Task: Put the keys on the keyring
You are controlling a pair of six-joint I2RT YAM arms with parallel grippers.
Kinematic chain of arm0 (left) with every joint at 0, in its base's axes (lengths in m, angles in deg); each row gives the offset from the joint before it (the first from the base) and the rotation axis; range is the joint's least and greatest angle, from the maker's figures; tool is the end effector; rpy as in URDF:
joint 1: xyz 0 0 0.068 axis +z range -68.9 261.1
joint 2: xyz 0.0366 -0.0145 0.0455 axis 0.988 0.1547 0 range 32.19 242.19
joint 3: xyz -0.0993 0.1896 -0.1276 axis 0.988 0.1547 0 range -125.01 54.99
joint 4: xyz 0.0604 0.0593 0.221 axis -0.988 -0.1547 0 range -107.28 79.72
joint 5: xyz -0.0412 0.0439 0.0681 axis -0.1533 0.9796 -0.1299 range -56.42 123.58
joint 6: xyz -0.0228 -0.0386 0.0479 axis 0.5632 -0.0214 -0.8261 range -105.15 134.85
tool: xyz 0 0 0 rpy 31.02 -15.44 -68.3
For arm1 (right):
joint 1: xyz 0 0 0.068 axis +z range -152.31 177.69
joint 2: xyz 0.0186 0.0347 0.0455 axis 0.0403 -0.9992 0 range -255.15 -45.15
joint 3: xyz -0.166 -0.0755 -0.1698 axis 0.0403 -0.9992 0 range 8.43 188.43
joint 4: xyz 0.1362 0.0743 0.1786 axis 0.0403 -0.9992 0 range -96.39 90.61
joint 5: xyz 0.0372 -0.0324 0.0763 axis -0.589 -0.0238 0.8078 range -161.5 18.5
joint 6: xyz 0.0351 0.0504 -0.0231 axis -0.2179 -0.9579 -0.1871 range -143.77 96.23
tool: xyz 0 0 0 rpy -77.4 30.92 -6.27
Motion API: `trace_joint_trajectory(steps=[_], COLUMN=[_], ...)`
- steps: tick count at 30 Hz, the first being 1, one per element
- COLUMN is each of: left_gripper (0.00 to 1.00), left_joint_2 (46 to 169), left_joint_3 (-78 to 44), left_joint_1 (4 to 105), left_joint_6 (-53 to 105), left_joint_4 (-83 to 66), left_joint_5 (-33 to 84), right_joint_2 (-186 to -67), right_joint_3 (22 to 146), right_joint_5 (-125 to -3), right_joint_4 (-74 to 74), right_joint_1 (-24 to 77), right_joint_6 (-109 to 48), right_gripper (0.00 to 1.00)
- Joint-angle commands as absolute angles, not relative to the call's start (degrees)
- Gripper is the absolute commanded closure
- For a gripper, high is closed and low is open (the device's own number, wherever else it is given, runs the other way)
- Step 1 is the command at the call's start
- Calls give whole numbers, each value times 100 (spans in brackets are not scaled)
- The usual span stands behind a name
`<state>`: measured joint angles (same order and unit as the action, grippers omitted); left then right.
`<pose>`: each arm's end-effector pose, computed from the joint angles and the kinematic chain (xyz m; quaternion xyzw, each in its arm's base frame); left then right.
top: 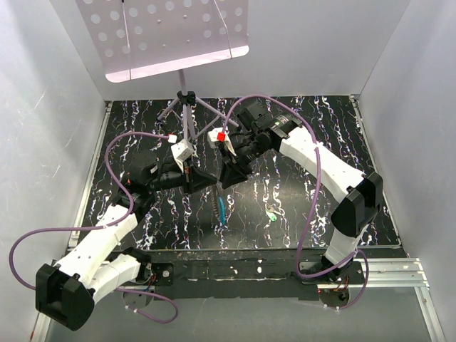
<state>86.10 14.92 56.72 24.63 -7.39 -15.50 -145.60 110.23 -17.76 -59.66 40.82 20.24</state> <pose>0.1762 -0.1225 0.2926 0.3514 0.6623 -0.4762 0.4594 0.2154 0.2588 0.3247 -0.6801 0.5392 0.4335 0.2425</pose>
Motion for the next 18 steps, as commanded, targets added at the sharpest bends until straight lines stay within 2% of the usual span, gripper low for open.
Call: trace_joint_trajectory(steps=[1, 18], left_gripper=[100, 100], left_joint_2=[8563, 8554], left_joint_3=[1544, 1597], left_joint_1=[5684, 5685], left_joint_6=[2557, 2584], left_joint_4=[-404, -387], left_joint_5=[-1722, -1757], right_joint_2=[-14500, -14526], right_joint_3=[11196, 11258], right_joint_5=[-1692, -1692], right_joint_4=[-5969, -5969], right_joint_1=[4084, 4084], right_joint_6=[2123, 2123], right_gripper=[63, 63])
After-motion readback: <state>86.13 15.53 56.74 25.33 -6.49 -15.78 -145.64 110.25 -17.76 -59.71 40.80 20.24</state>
